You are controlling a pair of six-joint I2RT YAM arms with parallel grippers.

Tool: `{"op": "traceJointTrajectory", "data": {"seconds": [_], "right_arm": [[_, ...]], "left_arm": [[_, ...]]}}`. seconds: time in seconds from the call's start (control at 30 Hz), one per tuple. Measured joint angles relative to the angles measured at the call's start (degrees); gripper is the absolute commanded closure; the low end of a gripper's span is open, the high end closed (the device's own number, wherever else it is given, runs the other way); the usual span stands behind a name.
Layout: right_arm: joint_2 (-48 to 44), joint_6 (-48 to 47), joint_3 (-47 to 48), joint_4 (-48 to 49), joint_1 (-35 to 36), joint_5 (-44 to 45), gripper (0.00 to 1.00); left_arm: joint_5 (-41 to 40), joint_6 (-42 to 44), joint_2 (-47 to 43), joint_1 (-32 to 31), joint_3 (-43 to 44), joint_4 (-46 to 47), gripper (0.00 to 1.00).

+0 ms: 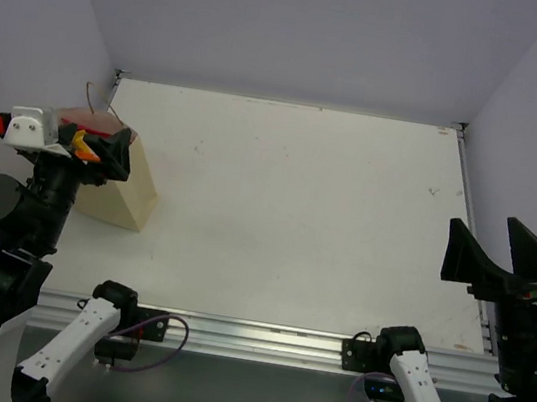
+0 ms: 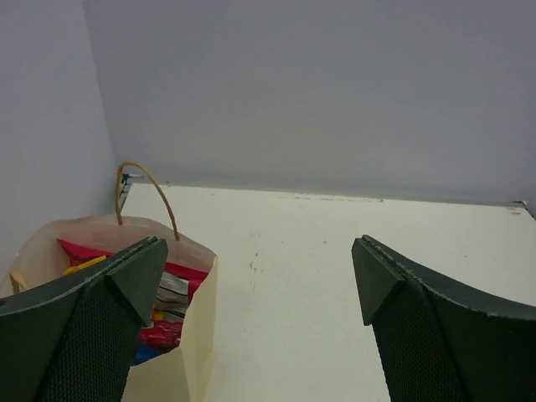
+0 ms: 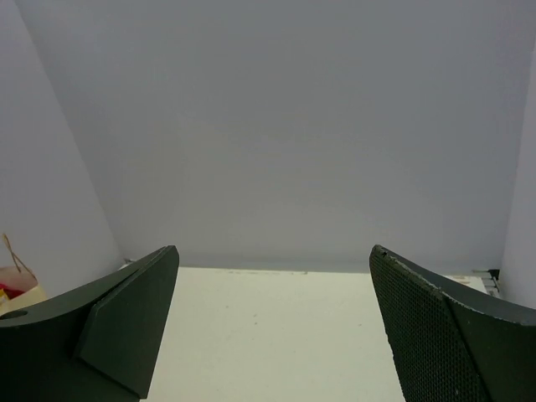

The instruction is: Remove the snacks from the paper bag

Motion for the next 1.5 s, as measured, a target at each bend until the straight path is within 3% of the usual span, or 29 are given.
{"op": "traceJointTrajectory", "data": {"seconds": [0.27, 0.57, 0.83, 1.1, 1.2, 1.23, 1.3, 1.33, 1.4, 1.5], "right_arm": [[-0.3, 0.4, -1.6, 0.3, 0.1, -2.8, 0.01], [1.8, 1.6, -5.8, -0.1, 0.1, -8.7, 0.01], [6.0, 3.4, -11.1, -1.0, 0.1, -16.0, 0.01], [4.5, 3.6, -13.9, -0.8, 0.1, -16.8, 0.01], [2.9, 3.5, -14.6, -0.5, 0.3, -16.4, 0.01], [2.4, 3.5, -14.8, -0.4, 0.4, -16.3, 0.01], [1.8, 3.4, -15.2, -0.2, 0.6, -16.1, 0.01], [1.6, 3.4, -15.4, -0.1, 0.7, -15.9, 0.01], [1.3, 3.4, -15.5, 0.0, 0.9, -15.8, 0.01], [1.2, 3.3, -15.6, 0.0, 1.1, -15.1, 0.01]], "left_arm": [[-0.8, -2.0, 4.0, 0.0, -0.5, -1.7, 0.00], [-8.3, -6.0, 19.5, 0.1, -0.7, -5.6, 0.00], [-9.6, -8.7, 32.9, 10.3, -2.2, -3.8, 0.00], [-11.5, -13.4, 41.4, 11.9, -2.2, 0.8, 0.02], [-12.8, -14.6, 43.7, 12.2, -2.2, 1.6, 0.14], [-13.2, -15.1, 44.3, 12.3, -2.2, 1.8, 0.26], [-13.8, -15.6, 44.9, 12.4, -2.2, 2.2, 0.39], [-13.9, -15.7, 45.0, 12.4, -2.2, 2.4, 0.54], [-13.7, -15.4, 45.1, 12.4, -2.2, 2.9, 0.66], [-10.9, -13.7, 45.3, 12.6, -2.2, 3.5, 0.94]]}}
